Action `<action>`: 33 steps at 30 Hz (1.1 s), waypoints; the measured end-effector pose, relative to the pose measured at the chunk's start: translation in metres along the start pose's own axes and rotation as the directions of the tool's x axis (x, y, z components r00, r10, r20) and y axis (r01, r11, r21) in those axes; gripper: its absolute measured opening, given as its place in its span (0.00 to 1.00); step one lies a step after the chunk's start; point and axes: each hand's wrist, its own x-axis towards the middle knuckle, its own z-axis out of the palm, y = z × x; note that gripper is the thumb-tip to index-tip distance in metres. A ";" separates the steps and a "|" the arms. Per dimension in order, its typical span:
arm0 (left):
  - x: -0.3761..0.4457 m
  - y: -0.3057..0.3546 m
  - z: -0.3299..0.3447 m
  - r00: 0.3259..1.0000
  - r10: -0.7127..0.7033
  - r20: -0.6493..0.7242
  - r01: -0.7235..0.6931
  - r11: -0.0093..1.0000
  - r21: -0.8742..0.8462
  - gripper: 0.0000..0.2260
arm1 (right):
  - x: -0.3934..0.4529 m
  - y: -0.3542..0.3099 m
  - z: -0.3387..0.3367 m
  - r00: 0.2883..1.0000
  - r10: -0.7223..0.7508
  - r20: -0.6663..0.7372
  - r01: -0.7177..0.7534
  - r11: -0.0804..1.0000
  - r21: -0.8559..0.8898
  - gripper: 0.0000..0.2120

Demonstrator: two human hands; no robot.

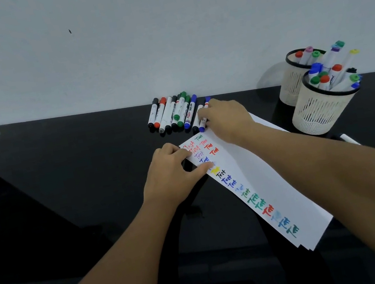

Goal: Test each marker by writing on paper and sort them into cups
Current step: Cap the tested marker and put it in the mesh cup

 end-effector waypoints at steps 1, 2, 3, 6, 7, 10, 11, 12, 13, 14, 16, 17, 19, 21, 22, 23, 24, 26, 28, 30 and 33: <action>0.000 0.000 0.000 1.000 -0.001 0.000 0.001 1.000 0.000 0.29 | -0.001 0.001 -0.001 0.999 -0.036 -0.019 0.035 0.999 -0.037 0.13; 0.000 0.000 -0.001 1.000 -0.001 -0.001 0.001 1.000 0.001 0.29 | -0.002 0.002 -0.001 0.997 -0.077 -0.031 0.075 0.995 -0.066 0.13; 0.000 0.000 -0.001 1.000 -0.001 -0.001 0.001 1.000 0.002 0.29 | -0.002 0.003 -0.002 0.992 -0.122 -0.033 0.119 0.989 -0.090 0.15; 0.000 0.001 -0.001 1.000 -0.004 0.001 0.004 1.000 0.006 0.29 | 0.001 0.003 -0.006 0.976 -0.218 -0.019 0.213 0.967 -0.140 0.18; 0.000 0.001 0.000 1.000 -0.006 0.005 0.006 1.000 0.007 0.29 | 0.002 0.003 -0.007 0.972 -0.235 -0.019 0.229 0.962 -0.149 0.18; 0.000 0.001 -0.001 1.000 -0.007 0.009 0.007 1.000 0.002 0.29 | 0.004 0.003 -0.009 0.949 -0.291 -0.121 0.267 0.947 -0.181 0.15; 0.000 0.001 -0.001 1.000 -0.008 0.005 0.008 1.000 -0.006 0.29 | 0.003 0.004 -0.008 0.931 -0.308 -0.194 0.272 0.943 -0.192 0.13; 0.000 0.001 -0.001 1.000 -0.009 0.002 0.009 1.000 -0.014 0.29 | -0.001 0.005 -0.008 0.908 -0.309 -0.282 0.267 0.947 -0.176 0.11; 0.000 0.001 -0.001 1.000 -0.010 0.000 0.010 1.000 -0.018 0.29 | -0.006 0.004 -0.010 0.881 -0.279 -0.382 0.259 0.960 -0.106 0.09; 0.000 0.001 0.000 1.000 -0.013 -0.003 0.013 1.000 -0.019 0.29 | -0.014 0.002 -0.015 0.863 -0.208 -0.461 0.255 0.966 0.042 0.08; 0.000 0.001 -0.001 1.000 -0.019 -0.008 0.019 0.999 -0.029 0.29 | -0.034 -0.009 -0.031 0.887 0.089 -0.453 0.160 0.861 0.483 0.11; -0.001 0.002 -0.002 1.000 -0.018 -0.008 0.017 0.999 -0.039 0.29 | -0.043 -0.016 -0.036 0.894 0.234 -0.382 0.101 0.726 0.680 0.11; -0.003 0.006 -0.005 1.000 -0.008 -0.001 0.008 0.998 -0.066 0.29 | -0.061 -0.028 -0.041 0.865 0.430 -0.261 0.061 0.425 0.903 0.08; -0.003 0.012 -0.010 1.000 -0.019 0.017 0.020 0.994 -0.109 0.29 | -0.077 -0.038 -0.042 0.847 0.514 -0.134 0.064 0.152 0.986 0.07; -0.003 0.014 -0.012 1.000 -0.023 0.016 0.025 0.992 -0.124 0.28 | -0.085 -0.042 -0.042 0.855 0.516 -0.060 0.054 0.027 0.998 0.07; -0.004 0.015 -0.013 1.000 -0.017 0.009 0.018 0.992 -0.125 0.27 | -0.093 -0.046 -0.043 0.867 0.499 0.007 0.038 -0.078 0.996 0.07; -0.005 0.015 -0.013 1.000 0.005 0.000 -0.005 0.994 -0.109 0.24 | -0.100 -0.049 -0.042 0.875 0.478 0.070 0.013 -0.169 0.986 0.08; -0.006 0.013 -0.011 0.998 0.065 0.004 -0.065 0.997 -0.051 0.17 | -0.110 -0.053 -0.041 0.880 0.435 0.191 -0.062 -0.294 0.954 0.11; -0.005 0.010 -0.008 0.996 0.091 0.019 -0.091 0.995 -0.031 0.14 | -0.113 -0.051 -0.034 0.879 0.414 0.236 -0.157 -0.215 0.964 0.16; -0.002 0.007 -0.005 0.996 0.083 0.032 -0.082 0.996 -0.047 0.12 | -0.113 -0.045 -0.026 0.880 0.458 0.125 -0.192 0.102 0.976 0.20; -0.002 0.004 -0.003 0.994 0.111 0.005 -0.110 0.992 -0.065 0.12 | -0.112 -0.029 -0.020 0.866 0.428 -0.258 -0.101 0.656 0.748 0.29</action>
